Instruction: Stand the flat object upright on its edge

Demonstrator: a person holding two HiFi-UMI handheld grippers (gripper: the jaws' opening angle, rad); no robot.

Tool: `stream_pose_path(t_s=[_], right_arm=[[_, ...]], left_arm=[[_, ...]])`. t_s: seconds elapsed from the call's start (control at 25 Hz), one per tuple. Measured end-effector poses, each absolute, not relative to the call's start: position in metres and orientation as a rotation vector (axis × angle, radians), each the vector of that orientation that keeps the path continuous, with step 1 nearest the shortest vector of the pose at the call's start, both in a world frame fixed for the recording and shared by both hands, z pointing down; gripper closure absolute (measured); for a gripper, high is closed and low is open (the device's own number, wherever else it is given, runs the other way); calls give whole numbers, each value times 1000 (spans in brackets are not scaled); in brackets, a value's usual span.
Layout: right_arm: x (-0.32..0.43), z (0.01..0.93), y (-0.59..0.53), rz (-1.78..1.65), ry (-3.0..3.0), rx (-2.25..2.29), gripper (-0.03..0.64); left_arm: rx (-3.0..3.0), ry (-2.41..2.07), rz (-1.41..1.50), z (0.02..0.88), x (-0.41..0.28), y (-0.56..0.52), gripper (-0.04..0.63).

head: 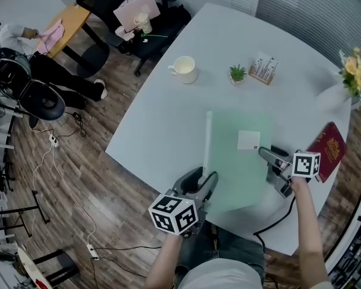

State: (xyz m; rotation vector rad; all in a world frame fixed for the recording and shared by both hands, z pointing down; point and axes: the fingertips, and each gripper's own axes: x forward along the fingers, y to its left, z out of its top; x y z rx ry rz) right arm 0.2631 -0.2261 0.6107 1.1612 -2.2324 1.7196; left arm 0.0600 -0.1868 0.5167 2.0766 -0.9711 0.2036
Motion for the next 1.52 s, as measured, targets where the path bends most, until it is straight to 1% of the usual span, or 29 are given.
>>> stream_pose_path(t_s=[0.08,0.52,0.76,0.96,1.04,1.36,1.52], right_arm=[[260,598,-233,1657,-2320,1125,327],[241,514,-264,1086,-2663,962,330],[224,479,-272,695,-2731,909,337],[207,470,-272,407,-2711,860,341],[201,469,-272,337,-2688,853,337],[187,469,-265,200,-2648,845,337],[187,470,-260,195,-2651,862,337]], left_arm=[[2126,-985,191,508,60,-187,407],[2400,-1164,151,469,52,-176,408],[2477,-1318,251,473,43,-168,407],[2544,-1462,416,488,33,-164,408],[2530,-1480,449,497,30,-163,410],[2412,-1503,430,520,25,-153,410],[2422,-1526,420,522,25,-149,410]])
